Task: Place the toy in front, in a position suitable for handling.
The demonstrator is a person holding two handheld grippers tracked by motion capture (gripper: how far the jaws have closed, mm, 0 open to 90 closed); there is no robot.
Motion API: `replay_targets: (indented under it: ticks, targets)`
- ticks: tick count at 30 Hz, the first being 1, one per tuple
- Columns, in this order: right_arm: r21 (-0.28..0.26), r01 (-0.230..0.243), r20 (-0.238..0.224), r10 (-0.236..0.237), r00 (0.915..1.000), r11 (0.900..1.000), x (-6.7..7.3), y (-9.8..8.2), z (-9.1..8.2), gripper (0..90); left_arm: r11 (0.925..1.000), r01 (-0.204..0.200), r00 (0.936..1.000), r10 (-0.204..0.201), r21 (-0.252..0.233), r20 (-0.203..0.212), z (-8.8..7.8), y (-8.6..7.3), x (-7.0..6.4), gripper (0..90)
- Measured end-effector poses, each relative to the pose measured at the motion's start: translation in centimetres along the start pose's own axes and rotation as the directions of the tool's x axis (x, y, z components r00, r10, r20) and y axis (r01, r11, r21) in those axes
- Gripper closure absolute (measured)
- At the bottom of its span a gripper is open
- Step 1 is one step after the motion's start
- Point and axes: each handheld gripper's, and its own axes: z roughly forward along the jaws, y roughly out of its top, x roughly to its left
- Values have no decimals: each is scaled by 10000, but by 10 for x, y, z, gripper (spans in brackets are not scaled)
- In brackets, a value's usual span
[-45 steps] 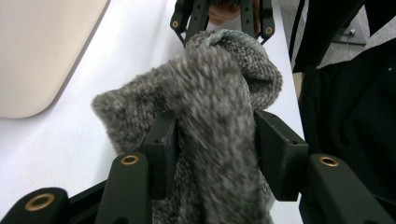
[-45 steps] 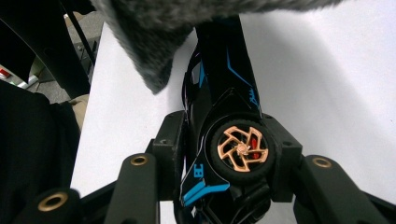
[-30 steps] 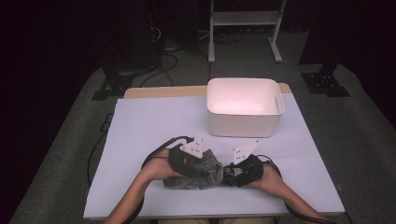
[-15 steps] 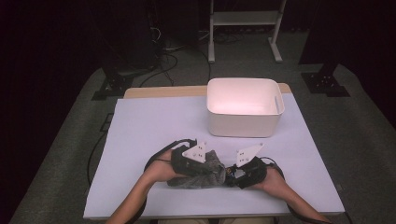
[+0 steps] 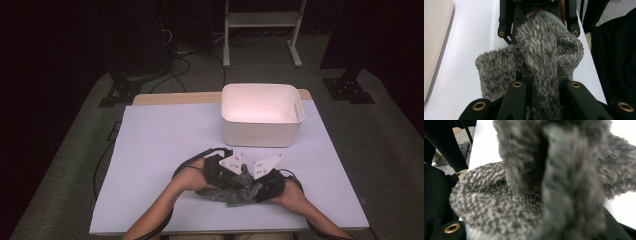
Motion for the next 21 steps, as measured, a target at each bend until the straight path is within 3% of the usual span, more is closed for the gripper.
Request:
replay_targets:
  ticks: [8,9,13,21]
  targets:
    - [56,111,-3,-111,9999,9999,0,0,0,555,9980,588,9980,-593,-235,-208,-19,-29,-4,777]
    - [60,132,-12,-132,9999,9999,0,0,0,555,9954,836,9962,-847,-461,-207,-27,-40,-6,777]
    - [58,91,-50,-90,9999,9999,-1,0,0,555,9904,1205,9913,-1237,-681,-447,-41,-57,-9,777]
    - [82,67,-80,-66,9999,9999,-1,0,0,554,9846,1629,9820,-1681,-635,-867,-63,-79,-11,777]
